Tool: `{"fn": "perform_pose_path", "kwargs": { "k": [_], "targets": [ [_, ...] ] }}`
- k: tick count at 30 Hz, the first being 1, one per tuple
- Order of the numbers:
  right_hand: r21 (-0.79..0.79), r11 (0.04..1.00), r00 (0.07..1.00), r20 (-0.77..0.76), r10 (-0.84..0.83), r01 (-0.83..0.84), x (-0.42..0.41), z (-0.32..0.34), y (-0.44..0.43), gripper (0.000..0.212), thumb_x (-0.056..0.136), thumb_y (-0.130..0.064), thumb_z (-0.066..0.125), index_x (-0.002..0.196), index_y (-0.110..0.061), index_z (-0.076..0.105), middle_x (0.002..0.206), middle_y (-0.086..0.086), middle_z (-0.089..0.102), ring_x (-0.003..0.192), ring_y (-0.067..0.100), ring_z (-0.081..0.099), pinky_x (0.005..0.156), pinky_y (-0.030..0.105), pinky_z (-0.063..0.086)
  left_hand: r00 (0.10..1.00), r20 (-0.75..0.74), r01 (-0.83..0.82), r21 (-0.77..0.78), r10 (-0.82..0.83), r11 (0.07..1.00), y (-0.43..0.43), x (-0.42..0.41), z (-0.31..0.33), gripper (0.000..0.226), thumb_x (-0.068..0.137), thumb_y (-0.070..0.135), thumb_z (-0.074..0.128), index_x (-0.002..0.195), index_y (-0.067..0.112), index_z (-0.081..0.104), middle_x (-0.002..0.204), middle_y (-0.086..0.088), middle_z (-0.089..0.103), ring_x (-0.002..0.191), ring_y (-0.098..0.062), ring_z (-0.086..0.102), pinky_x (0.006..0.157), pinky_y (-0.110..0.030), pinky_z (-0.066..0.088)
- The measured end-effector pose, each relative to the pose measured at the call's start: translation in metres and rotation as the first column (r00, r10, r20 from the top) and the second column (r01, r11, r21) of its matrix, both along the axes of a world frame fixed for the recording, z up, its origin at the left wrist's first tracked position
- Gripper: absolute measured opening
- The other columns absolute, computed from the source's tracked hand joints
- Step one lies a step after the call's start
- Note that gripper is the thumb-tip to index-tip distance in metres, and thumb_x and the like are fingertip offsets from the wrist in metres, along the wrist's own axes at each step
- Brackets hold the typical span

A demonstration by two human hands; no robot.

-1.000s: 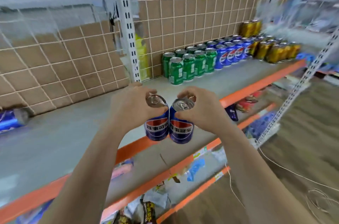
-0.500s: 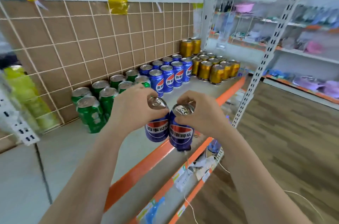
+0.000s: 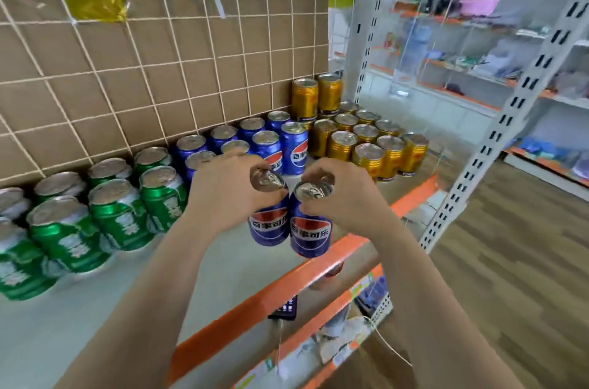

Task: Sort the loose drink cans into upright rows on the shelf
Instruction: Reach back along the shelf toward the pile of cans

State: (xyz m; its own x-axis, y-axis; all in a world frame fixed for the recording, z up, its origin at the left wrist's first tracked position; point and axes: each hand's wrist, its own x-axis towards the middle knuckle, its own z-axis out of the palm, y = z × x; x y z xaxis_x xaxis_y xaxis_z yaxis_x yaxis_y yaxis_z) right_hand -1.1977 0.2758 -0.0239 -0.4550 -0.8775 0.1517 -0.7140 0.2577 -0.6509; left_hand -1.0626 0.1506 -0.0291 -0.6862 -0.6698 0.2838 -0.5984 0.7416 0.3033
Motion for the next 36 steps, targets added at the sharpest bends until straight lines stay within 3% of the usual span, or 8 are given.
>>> {"fn": "perform_pose_path", "kwargs": {
  "k": [5,9,13,18,23,28,33,36],
  "targets": [
    [0.075,0.974,0.976,-0.010,0.216,-0.214,-0.076,-0.002,-0.037,0.036,0.068,-0.024,0.078,0.099,-0.025,0.061,0.097,-0.009,0.065,0.092,0.011,0.059,0.079,0.033,0.054,0.983,-0.023,-0.181,0.079,0.183,0.980,-0.003,-0.050,-0.003,0.065,0.053,0.076,0.047,0.100,0.035,0.065,0.101,0.006,0.060,0.098,-0.018,0.058,0.074,-0.031,0.044],
    [0.136,0.933,0.936,-0.069,0.344,-0.332,-0.112,-0.003,-0.067,0.043,0.067,-0.028,0.078,0.107,-0.026,0.061,0.107,-0.005,0.065,0.100,0.015,0.057,0.085,0.036,0.052,0.946,0.053,-0.324,0.121,0.320,0.938,-0.007,-0.080,-0.001,0.059,0.067,0.061,0.068,0.118,0.033,0.060,0.118,0.005,0.058,0.111,-0.019,0.053,0.084,-0.034,0.046],
    [0.156,0.890,0.894,-0.069,0.443,-0.429,-0.137,-0.007,-0.095,0.041,0.070,-0.022,0.077,0.107,-0.025,0.061,0.111,-0.007,0.063,0.099,0.008,0.055,0.078,0.023,0.044,0.913,0.094,-0.406,0.128,0.397,0.905,-0.017,-0.098,-0.003,0.061,0.068,0.059,0.069,0.122,0.032,0.058,0.116,0.005,0.057,0.104,-0.018,0.055,0.080,-0.035,0.049],
    [0.152,0.863,0.866,-0.065,0.495,-0.482,-0.154,-0.015,-0.122,0.044,0.073,-0.015,0.076,0.112,-0.025,0.059,0.119,-0.005,0.060,0.108,0.011,0.054,0.078,0.021,0.039,0.894,0.099,-0.447,0.145,0.436,0.883,-0.028,-0.114,-0.010,0.059,0.070,0.056,0.069,0.120,0.027,0.060,0.109,0.002,0.059,0.097,-0.018,0.055,0.072,-0.034,0.049],
    [0.134,0.837,0.840,-0.049,0.540,-0.530,-0.166,-0.021,-0.130,0.041,0.074,-0.014,0.075,0.110,-0.025,0.058,0.115,-0.009,0.059,0.097,0.003,0.048,0.070,0.013,0.037,0.877,0.113,-0.480,0.179,0.466,0.859,-0.029,-0.122,-0.019,0.060,0.073,0.057,0.067,0.123,0.024,0.057,0.110,0.001,0.059,0.090,-0.017,0.056,0.067,-0.031,0.047],
    [0.131,0.824,0.826,-0.059,0.561,-0.551,-0.167,-0.026,-0.132,0.039,0.073,-0.017,0.077,0.104,-0.028,0.056,0.108,-0.012,0.058,0.099,0.007,0.051,0.069,0.014,0.038,0.869,0.098,-0.495,0.187,0.486,0.848,-0.029,-0.124,-0.022,0.063,0.075,0.055,0.067,0.128,0.023,0.053,0.113,-0.001,0.059,0.090,-0.016,0.056,0.064,-0.027,0.043],
    [0.128,0.841,0.842,-0.061,0.536,-0.526,-0.165,-0.029,-0.132,0.037,0.073,-0.020,0.076,0.097,-0.033,0.051,0.116,-0.005,0.058,0.109,0.015,0.050,0.083,0.029,0.047,0.855,0.075,-0.518,0.164,0.513,0.840,-0.026,-0.125,-0.027,0.065,0.076,0.052,0.067,0.131,0.025,0.046,0.114,-0.002,0.055,0.096,-0.021,0.056,0.072,-0.034,0.052],
    [0.159,0.836,0.838,-0.078,0.540,-0.525,-0.163,-0.029,-0.133,0.041,0.074,-0.019,0.075,0.106,-0.030,0.051,0.121,-0.003,0.056,0.113,0.017,0.050,0.085,0.029,0.046,0.858,0.062,-0.511,0.200,0.510,0.836,-0.026,-0.125,-0.027,0.068,0.077,0.050,0.068,0.133,0.023,0.041,0.118,-0.004,0.052,0.100,-0.022,0.055,0.074,-0.033,0.050]
  ]
}}
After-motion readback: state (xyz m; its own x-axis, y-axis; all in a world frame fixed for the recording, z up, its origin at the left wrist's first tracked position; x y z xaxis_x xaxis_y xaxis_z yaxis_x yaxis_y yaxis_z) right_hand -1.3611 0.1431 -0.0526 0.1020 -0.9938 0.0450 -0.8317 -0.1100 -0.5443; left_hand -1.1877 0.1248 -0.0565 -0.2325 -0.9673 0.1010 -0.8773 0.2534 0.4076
